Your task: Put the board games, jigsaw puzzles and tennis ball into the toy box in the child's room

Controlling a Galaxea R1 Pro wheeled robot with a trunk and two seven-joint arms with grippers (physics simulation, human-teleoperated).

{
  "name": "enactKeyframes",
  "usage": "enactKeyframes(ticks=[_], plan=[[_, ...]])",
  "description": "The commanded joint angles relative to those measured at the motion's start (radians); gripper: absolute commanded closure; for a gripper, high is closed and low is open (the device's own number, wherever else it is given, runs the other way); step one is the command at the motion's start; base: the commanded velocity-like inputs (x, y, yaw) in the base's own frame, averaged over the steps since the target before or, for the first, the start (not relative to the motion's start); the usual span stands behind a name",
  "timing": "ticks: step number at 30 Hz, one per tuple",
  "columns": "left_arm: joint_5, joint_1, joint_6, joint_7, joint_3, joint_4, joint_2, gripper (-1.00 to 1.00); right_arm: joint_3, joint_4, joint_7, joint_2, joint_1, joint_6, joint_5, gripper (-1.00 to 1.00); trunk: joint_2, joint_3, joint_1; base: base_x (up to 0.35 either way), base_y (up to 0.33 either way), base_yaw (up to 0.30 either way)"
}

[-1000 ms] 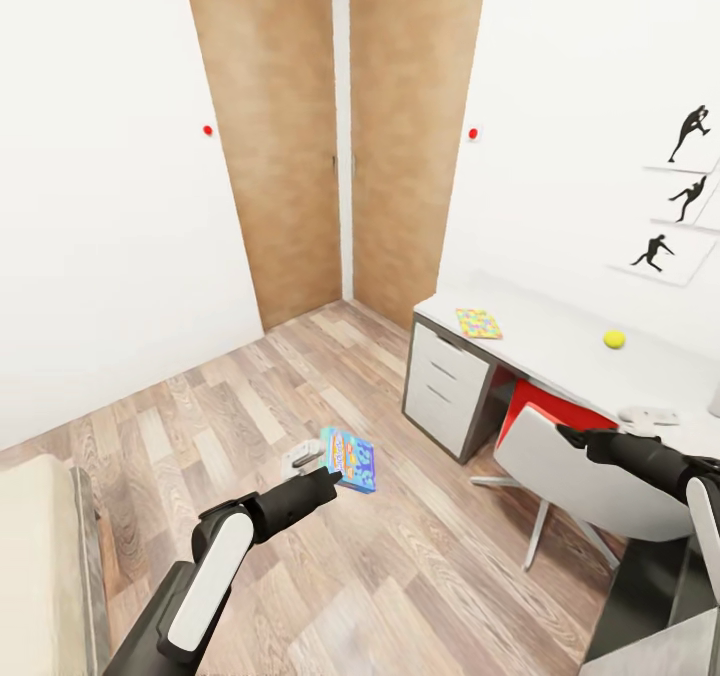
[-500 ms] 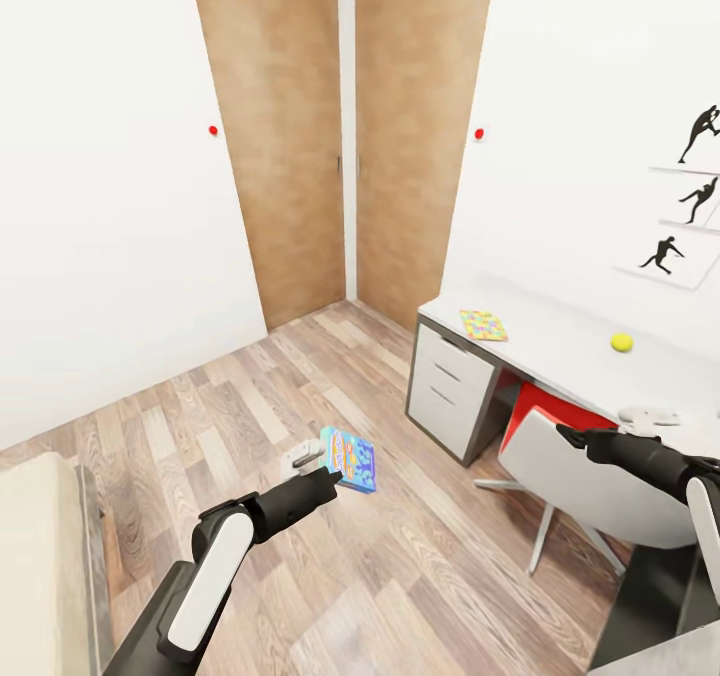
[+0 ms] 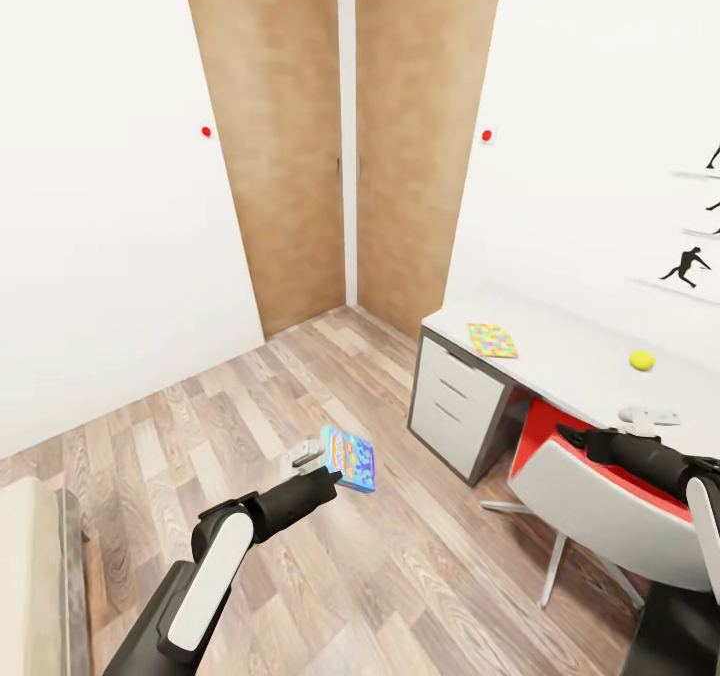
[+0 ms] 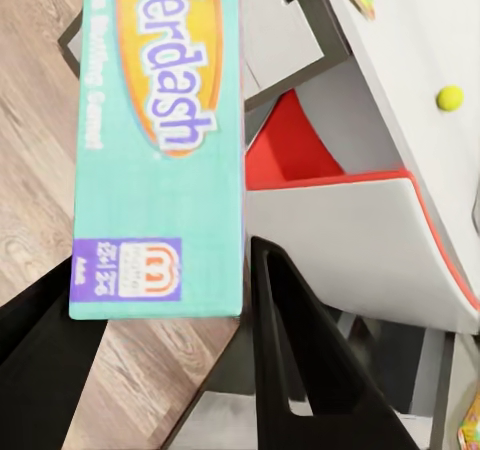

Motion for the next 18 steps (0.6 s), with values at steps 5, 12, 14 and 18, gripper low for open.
enactKeyframes(ticks=[5,12,14,18], plan=[[0.011,-0.001,0.004,0.007,0.000,-0.001,0.000,1.00,-0.001,-0.001,0.000,0.000,-0.001,0.006,-0.006,-1.00,-0.002,-0.002,0.001,0.329,0.000,0.000],[0.011,0.000,0.004,0.007,-0.001,-0.001,0.000,1.00,-0.001,-0.001,0.000,0.000,-0.001,0.006,-0.006,-1.00,-0.002,-0.002,0.001,0.335,0.000,0.000],[0.011,0.000,0.004,0.007,-0.001,-0.001,0.000,1.00,-0.001,-0.001,0.000,0.000,-0.001,0.006,-0.006,-1.00,-0.002,-0.002,0.001,0.337,0.000,0.000],[0.011,0.000,0.004,0.007,-0.001,-0.001,0.000,1.00,-0.001,-0.001,0.000,0.000,-0.001,0.006,-0.006,-1.00,-0.002,-0.002,0.001,0.338,0.000,0.000]])
